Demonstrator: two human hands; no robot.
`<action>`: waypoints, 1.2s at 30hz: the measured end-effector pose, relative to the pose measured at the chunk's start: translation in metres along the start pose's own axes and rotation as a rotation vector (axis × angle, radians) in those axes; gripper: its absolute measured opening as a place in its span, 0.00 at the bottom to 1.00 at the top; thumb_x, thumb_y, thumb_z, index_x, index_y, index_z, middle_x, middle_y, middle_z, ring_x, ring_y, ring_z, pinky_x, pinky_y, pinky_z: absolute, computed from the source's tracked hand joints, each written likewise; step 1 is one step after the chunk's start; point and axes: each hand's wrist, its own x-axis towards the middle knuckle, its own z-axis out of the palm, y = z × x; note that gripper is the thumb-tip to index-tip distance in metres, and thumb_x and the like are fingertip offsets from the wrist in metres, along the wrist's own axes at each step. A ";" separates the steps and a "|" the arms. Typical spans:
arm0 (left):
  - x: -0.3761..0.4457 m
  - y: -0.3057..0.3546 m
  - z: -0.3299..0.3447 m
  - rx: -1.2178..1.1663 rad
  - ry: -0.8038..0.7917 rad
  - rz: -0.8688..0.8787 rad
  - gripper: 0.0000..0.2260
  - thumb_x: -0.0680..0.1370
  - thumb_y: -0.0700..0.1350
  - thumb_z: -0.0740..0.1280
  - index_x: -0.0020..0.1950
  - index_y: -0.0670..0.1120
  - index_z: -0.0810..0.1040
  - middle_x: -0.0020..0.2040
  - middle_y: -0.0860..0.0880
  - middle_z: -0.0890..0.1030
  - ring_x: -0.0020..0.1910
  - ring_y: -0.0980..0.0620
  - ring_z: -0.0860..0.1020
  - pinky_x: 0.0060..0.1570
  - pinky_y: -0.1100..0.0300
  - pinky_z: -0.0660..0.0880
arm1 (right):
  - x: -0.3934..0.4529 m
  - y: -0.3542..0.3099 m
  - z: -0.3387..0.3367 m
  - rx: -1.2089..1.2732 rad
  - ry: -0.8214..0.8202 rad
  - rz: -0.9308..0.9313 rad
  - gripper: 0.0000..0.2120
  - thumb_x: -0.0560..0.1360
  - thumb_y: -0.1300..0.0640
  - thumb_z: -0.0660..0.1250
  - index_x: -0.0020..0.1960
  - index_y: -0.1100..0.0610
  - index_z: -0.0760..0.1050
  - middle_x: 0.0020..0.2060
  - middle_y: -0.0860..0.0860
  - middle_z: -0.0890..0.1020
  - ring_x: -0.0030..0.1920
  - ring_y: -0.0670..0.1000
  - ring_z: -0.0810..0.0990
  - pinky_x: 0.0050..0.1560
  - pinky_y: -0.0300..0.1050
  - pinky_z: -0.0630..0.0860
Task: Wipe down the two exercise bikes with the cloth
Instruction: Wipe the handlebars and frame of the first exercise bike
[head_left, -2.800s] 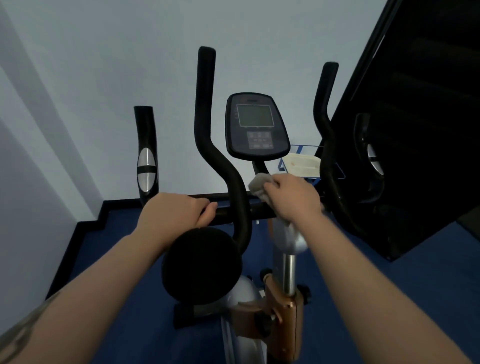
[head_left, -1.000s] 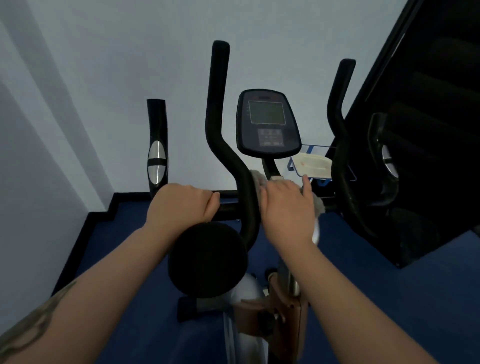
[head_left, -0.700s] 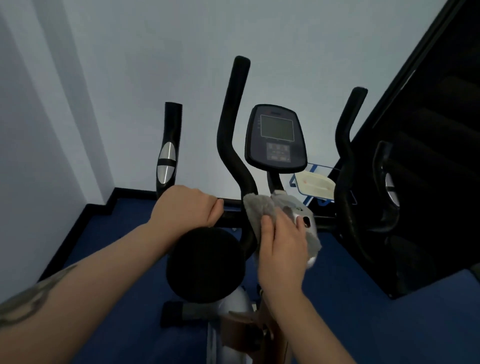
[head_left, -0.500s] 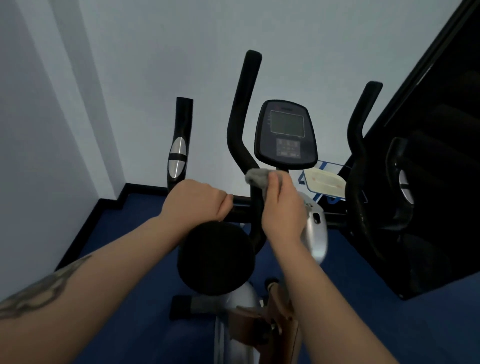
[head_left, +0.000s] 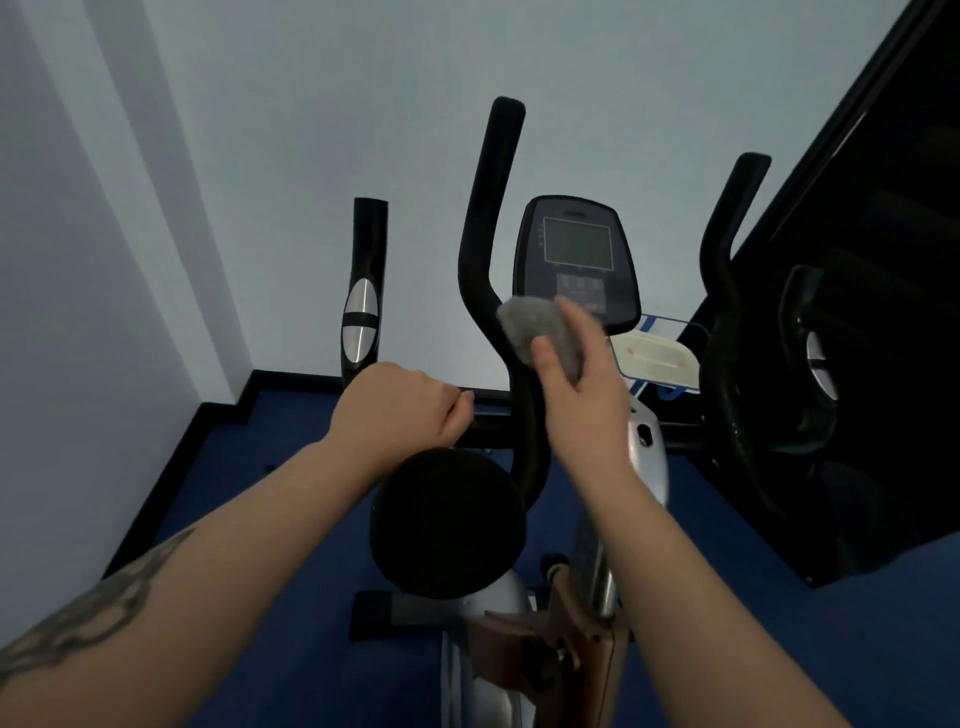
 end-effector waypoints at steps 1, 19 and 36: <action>0.000 0.000 0.000 -0.002 0.000 0.000 0.23 0.74 0.49 0.55 0.20 0.42 0.71 0.16 0.43 0.68 0.14 0.45 0.66 0.24 0.63 0.59 | -0.009 0.001 0.004 -0.065 -0.057 -0.016 0.20 0.80 0.53 0.64 0.71 0.42 0.69 0.64 0.40 0.76 0.63 0.41 0.74 0.64 0.42 0.72; -0.001 -0.002 -0.002 0.009 -0.049 0.014 0.23 0.75 0.50 0.55 0.21 0.44 0.70 0.17 0.47 0.68 0.15 0.46 0.65 0.25 0.63 0.55 | -0.051 0.001 -0.011 -0.148 -0.117 -0.095 0.20 0.80 0.61 0.64 0.68 0.45 0.74 0.71 0.42 0.69 0.69 0.37 0.66 0.67 0.27 0.61; 0.020 -0.067 -0.010 -0.522 0.074 -0.181 0.14 0.76 0.28 0.61 0.51 0.43 0.82 0.60 0.46 0.79 0.61 0.51 0.73 0.62 0.53 0.70 | -0.016 0.000 -0.023 -0.207 -0.180 -0.156 0.16 0.78 0.61 0.66 0.64 0.50 0.79 0.64 0.46 0.77 0.64 0.45 0.75 0.67 0.40 0.69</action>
